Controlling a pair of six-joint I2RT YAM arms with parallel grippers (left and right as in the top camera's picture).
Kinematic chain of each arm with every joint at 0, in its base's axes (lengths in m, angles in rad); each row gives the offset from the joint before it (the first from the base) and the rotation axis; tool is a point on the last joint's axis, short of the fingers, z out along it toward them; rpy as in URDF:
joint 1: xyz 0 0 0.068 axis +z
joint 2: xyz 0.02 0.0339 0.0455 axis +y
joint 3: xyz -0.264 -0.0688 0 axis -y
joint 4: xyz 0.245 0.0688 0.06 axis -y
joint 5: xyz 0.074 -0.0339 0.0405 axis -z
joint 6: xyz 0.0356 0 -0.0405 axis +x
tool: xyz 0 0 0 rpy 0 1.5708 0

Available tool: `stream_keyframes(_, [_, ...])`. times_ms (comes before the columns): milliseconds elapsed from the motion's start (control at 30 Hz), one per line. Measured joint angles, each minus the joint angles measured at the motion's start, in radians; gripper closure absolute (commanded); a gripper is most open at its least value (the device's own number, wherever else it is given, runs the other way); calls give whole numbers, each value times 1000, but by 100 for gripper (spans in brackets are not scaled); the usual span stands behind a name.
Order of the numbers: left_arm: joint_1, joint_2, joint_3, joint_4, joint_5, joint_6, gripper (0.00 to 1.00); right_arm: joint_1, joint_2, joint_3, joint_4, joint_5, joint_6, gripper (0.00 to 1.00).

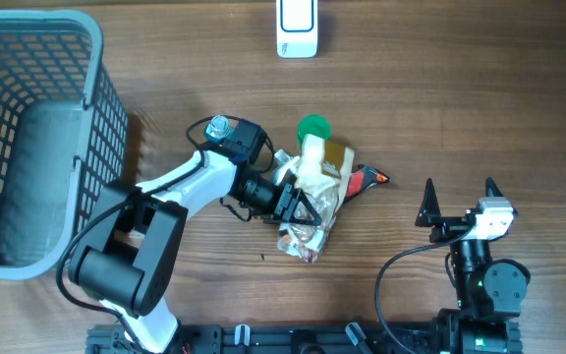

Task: Scan the item barcode
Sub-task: 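Lower the plastic bag onto the table near the tool package, then release the bag and raise the left gripper back toward the basket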

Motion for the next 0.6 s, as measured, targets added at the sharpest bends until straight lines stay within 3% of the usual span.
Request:
stream_keyframes(433, [0,0,0,-2,-5,2,0,0,0,0,0,0,10,0])
stream_keyframes(600, [-12,-45,0,-8,-90,-49,0,0,0,0,2,-4,171,0])
